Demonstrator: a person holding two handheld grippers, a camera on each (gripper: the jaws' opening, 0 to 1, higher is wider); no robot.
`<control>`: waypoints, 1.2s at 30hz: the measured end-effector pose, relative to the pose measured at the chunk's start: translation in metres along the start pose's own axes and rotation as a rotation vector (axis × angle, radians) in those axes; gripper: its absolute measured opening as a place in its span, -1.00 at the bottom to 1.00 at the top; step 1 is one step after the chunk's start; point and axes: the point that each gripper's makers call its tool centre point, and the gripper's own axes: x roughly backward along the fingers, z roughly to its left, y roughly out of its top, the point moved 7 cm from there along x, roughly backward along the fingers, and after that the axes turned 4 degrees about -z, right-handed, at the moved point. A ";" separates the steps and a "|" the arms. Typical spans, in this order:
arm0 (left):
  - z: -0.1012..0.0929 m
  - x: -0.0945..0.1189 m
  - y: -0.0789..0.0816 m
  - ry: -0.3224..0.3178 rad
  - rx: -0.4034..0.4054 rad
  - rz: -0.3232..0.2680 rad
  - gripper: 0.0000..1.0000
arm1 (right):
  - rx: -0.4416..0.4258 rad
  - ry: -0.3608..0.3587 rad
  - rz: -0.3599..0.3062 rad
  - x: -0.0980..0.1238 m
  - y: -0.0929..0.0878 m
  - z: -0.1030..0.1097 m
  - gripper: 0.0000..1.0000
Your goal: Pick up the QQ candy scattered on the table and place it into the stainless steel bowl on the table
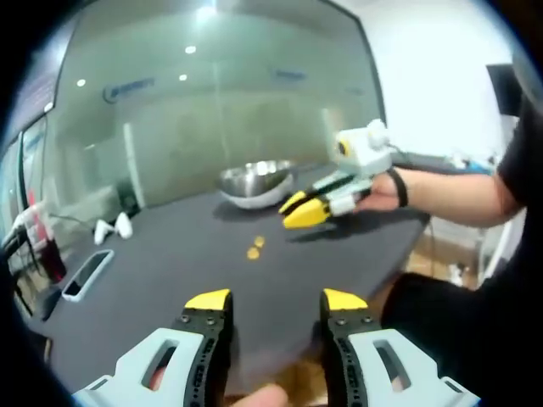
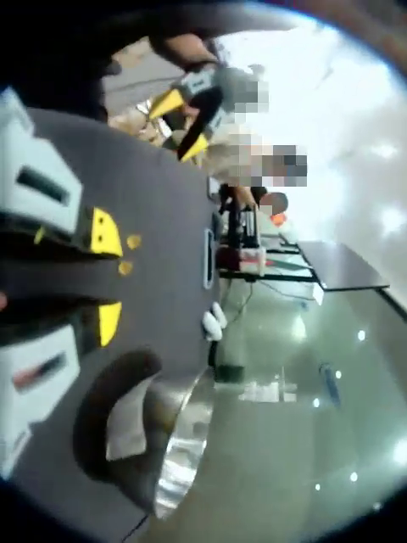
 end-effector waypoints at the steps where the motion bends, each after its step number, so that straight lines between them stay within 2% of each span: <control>1: 0.001 0.001 0.000 0.004 0.000 0.001 -0.15 | 0.002 0.006 0.009 -0.006 -0.001 0.000 -0.61; 6: 0.004 0.005 0.000 0.024 0.003 -0.011 -0.15 | 0.003 0.037 0.034 -0.023 -0.004 0.000 -0.62; 8: 0.004 0.006 0.001 0.032 -0.001 -0.016 -0.15 | -0.004 0.039 0.044 -0.030 -0.006 -0.005 -0.63; 14: 0.007 0.007 -0.001 0.037 -0.003 -0.008 -0.15 | -0.003 0.038 0.060 -0.040 -0.008 -0.003 -0.68; 18: 0.011 0.007 -0.004 0.044 0.005 -0.001 -0.16 | -0.008 0.055 0.076 -0.043 -0.009 -0.002 -0.79; 21: 0.010 0.006 -0.005 0.041 0.007 0.002 -0.16 | 0.015 0.057 0.074 -0.042 -0.009 0.002 -0.81; 26: 0.010 0.003 -0.004 0.031 0.003 0.005 -0.16 | 0.005 0.059 0.072 -0.041 -0.009 0.001 -0.81; 29: 0.009 0.002 -0.003 0.027 0.000 0.003 -0.16 | -0.101 0.067 0.070 -0.039 -0.010 0.000 -0.81; 34: 0.011 0.003 -0.001 0.027 -0.010 0.004 -0.16 | -0.130 0.021 0.035 -0.027 0.002 -0.006 -0.82; 36: 0.012 0.003 -0.001 0.029 -0.007 0.003 -0.16 | -0.150 0.041 0.010 -0.017 0.014 -0.004 -0.82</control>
